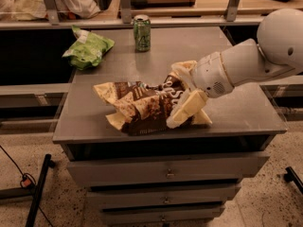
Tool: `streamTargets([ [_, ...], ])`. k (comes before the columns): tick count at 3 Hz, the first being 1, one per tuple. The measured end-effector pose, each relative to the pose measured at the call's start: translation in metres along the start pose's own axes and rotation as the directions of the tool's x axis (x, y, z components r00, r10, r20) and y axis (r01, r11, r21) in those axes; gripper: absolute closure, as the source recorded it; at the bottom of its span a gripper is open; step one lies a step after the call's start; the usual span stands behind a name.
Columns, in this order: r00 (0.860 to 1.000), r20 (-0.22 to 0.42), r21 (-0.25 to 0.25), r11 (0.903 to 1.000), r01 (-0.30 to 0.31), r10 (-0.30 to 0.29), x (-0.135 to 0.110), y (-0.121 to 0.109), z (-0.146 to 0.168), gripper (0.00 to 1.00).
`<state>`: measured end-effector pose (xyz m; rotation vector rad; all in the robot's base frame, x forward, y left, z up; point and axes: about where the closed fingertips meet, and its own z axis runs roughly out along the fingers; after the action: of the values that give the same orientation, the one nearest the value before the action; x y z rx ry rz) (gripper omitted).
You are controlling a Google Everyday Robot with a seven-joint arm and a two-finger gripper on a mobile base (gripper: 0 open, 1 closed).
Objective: Move brown chip bag near green can
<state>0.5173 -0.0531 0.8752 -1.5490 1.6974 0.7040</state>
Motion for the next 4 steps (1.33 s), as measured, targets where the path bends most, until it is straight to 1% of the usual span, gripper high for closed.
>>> streamTargets([
  [1, 0.999, -0.033, 0.031, 0.9995, 0.003, -0.001, 0.014, 0.004, 0.014, 0.18],
  [2, 0.999, -0.052, 0.043, 0.999, -0.011, 0.013, 0.025, 0.008, 0.019, 0.41],
  [4, 0.998, -0.057, 0.043, 0.9989, -0.017, 0.019, 0.026, 0.008, 0.018, 0.87],
])
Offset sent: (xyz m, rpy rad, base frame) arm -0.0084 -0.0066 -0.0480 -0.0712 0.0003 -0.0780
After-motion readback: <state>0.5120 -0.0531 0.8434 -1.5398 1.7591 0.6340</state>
